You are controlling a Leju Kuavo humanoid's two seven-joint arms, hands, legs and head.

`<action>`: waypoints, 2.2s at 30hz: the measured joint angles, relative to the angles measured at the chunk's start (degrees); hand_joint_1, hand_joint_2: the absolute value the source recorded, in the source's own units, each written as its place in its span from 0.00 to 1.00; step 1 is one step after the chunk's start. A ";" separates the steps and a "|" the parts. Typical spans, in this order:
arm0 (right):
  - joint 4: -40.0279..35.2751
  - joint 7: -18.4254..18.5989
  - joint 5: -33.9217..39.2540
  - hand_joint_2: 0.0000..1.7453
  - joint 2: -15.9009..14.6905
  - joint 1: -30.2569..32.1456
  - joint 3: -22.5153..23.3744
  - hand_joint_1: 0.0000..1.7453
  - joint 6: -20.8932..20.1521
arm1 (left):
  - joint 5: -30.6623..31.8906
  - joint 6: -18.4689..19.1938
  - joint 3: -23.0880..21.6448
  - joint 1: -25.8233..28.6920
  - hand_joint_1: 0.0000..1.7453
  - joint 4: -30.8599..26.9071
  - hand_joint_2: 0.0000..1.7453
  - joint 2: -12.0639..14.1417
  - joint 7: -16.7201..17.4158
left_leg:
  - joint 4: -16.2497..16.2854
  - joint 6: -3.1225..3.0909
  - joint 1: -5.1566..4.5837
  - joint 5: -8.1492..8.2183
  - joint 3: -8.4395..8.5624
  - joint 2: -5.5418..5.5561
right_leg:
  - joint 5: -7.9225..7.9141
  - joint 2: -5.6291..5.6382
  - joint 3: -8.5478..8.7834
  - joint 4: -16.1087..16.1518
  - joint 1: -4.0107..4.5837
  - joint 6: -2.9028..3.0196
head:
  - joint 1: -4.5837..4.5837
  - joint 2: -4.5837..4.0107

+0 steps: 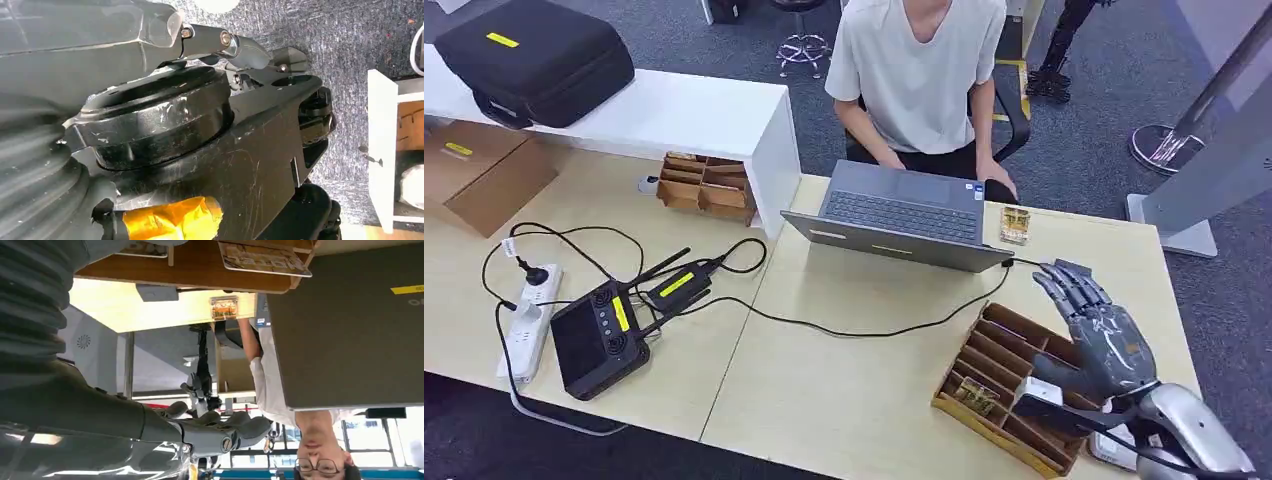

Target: Pass the card to the sensor for recognition and then transmit it.

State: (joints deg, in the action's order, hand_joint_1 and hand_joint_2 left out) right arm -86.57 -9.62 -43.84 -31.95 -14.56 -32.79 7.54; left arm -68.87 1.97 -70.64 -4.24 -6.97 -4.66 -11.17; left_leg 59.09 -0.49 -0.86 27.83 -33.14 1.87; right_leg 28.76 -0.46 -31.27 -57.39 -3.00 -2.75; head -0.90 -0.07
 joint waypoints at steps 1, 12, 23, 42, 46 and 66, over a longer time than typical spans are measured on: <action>0.11 0.00 0.00 1.00 0.00 0.02 0.00 0.00 0.00 | 0.00 0.00 0.00 0.00 0.00 0.00 1.00 0.00 0.00 | 0.00 0.00 0.00 0.00 0.00 0.00 | 0.00 0.00 0.00 0.00 0.00 0.00 | 0.00 0.00; -0.24 0.39 0.07 1.00 -1.64 2.95 1.47 0.00 0.35 | -0.39 0.00 0.00 0.03 0.00 0.00 1.00 0.02 -0.11 | 0.01 -0.01 0.00 0.01 0.00 0.01 | 0.00 -0.01 0.00 0.01 0.00 0.00 | 0.00 0.00; -1.53 0.39 0.09 1.00 -3.02 5.03 2.56 0.00 0.44 | -0.44 0.00 0.00 0.05 0.00 0.00 1.00 0.02 -0.24 | 0.00 0.00 0.00 0.00 0.02 -0.01 | 0.00 0.01 0.00 0.01 0.00 0.00 | 0.00 0.00; -2.91 0.39 0.13 1.00 -3.72 7.32 3.78 0.00 0.87 | -0.81 0.00 0.00 0.07 0.00 0.00 1.00 0.00 -0.33 | 0.00 0.00 0.00 0.01 0.01 -0.01 | 0.00 0.00 0.00 0.01 0.00 0.00 | 0.00 0.00; -3.43 0.39 0.22 1.00 -4.00 8.82 4.66 0.00 0.87 | -0.90 -0.02 0.00 0.07 0.00 0.00 1.00 0.00 -0.33 | 0.00 -0.01 -0.01 0.01 0.00 -0.01 | 0.00 0.00 0.00 0.01 0.00 0.00 | 0.00 0.00; -4.42 -3.10 4.24 1.00 -4.79 10.90 8.31 1.00 -1.40 | -1.40 -0.04 0.00 0.09 0.00 0.00 1.00 -0.02 -0.44 | 0.01 -0.01 -0.01 0.01 0.00 -0.01 | 0.00 0.00 -0.01 0.01 0.00 0.00 | 0.00 0.00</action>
State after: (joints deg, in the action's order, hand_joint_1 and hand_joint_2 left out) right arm -90.99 -12.72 -39.60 -36.74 -3.66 -24.48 6.14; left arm -70.27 1.92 -70.64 -4.15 -6.97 -4.68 -11.61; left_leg 59.10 -0.50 -0.86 27.84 -33.13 1.87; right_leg 28.76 -0.46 -31.27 -57.38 -3.00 -2.75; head -0.90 -0.07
